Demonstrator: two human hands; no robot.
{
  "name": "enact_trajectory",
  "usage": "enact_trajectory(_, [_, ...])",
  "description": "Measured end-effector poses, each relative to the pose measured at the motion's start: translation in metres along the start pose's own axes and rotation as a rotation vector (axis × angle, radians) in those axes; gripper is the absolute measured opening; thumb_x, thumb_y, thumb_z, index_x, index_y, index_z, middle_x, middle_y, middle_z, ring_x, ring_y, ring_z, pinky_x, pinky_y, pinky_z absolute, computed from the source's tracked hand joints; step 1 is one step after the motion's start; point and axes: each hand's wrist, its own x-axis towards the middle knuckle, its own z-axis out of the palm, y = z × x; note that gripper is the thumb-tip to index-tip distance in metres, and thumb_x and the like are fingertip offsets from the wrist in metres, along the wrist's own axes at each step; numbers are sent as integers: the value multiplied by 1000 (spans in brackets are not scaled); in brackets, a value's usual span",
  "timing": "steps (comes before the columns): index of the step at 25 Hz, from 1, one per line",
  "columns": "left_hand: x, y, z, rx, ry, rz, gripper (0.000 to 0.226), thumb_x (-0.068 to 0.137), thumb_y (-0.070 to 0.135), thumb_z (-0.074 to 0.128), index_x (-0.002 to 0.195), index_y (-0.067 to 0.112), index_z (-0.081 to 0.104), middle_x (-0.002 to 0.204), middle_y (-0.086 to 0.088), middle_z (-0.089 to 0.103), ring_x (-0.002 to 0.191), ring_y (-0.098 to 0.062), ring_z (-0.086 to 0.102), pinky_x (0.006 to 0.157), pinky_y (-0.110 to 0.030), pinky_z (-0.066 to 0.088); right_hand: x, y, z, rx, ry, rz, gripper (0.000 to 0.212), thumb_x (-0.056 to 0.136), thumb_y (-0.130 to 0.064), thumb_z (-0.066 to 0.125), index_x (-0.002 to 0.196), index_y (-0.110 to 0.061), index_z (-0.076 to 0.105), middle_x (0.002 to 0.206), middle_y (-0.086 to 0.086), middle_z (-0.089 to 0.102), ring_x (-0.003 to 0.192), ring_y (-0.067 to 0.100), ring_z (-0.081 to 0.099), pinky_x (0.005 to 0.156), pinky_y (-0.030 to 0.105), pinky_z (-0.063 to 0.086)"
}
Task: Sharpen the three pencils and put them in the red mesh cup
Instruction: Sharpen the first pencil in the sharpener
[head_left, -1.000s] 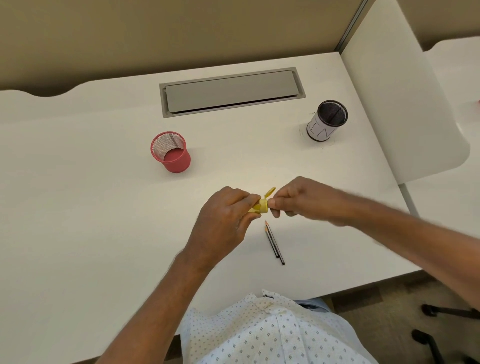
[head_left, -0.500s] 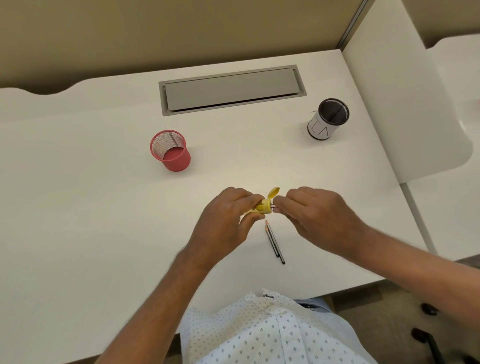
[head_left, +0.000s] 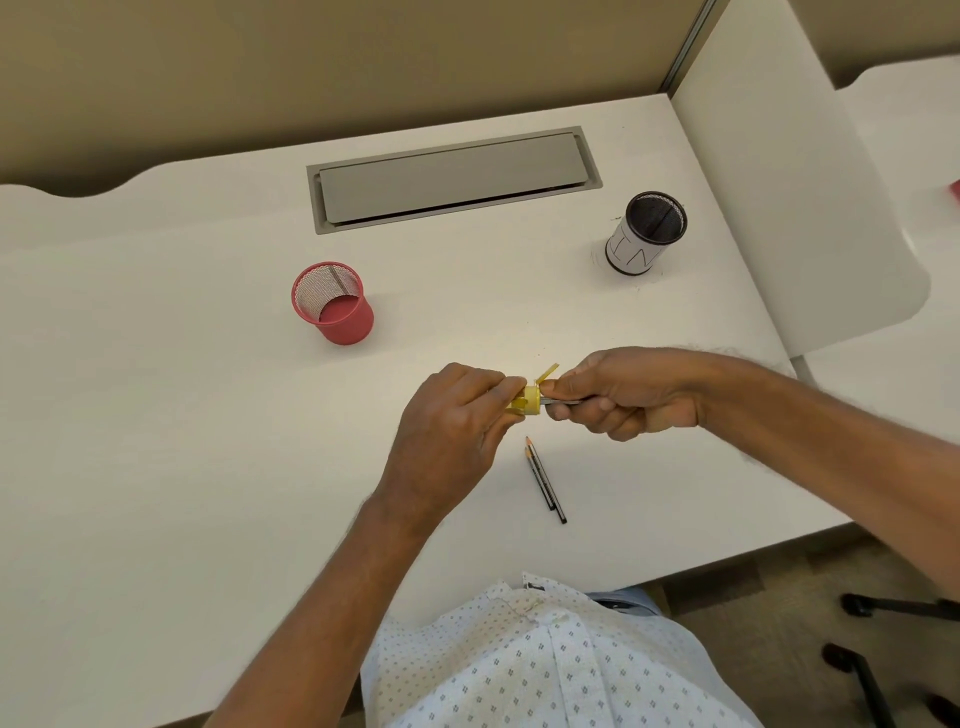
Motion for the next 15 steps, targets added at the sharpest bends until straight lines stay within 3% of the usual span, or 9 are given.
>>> enact_trajectory(3, [0,0,0,-15,-32,-26,28,88,24,75,113,10,75,100,-3,73,87,-25,63,73,-38,54,-2,8,5,-63,71,-56,37,106,-43,52,94,-12,69,58,-6,34,47,7,24,42,18,22])
enact_trajectory(6, [0,1,-4,-59,-101,-112,31,85,22,80,114,13,75,103,-1,74,91,-22,63,74,-35,54,-3,21,20,-293,274,-302,24,98,-41,67,98,-17,67,67,-15,52,57,4,42,51,20,35])
enact_trajectory(8, [1,2,-7,-97,-132,-143,32,85,22,81,115,14,75,104,-1,74,92,-21,63,74,-35,55,-6,33,30,-679,553,-593,9,97,-31,71,93,-23,69,78,-14,61,67,7,52,58,25,41])
enact_trajectory(10, [3,3,-10,-137,-142,-155,32,86,22,81,116,14,75,105,0,74,92,-20,62,74,-34,55,-11,45,38,-1206,832,-801,12,100,-27,67,94,-19,72,77,-6,65,64,13,54,51,34,44])
enact_trajectory(11, [3,4,-11,-154,-151,-154,32,86,22,81,116,15,75,105,1,74,93,-19,62,74,-33,54,-13,48,39,-1382,887,-847,17,102,-27,63,94,-16,72,73,-2,65,61,18,55,47,35,45])
enact_trajectory(13, [-1,6,-12,-167,-167,-148,31,86,22,80,117,16,75,104,2,74,92,-19,62,74,-33,55,-16,45,38,-1437,806,-806,27,105,-33,52,96,-16,71,71,-2,65,59,22,57,47,36,46])
enact_trajectory(15, [-5,7,-11,-143,-147,-132,31,86,22,80,116,15,75,104,1,74,90,-20,62,74,-34,54,-17,36,37,-1233,666,-677,32,105,-42,46,98,-22,69,69,-4,63,59,19,55,53,37,46])
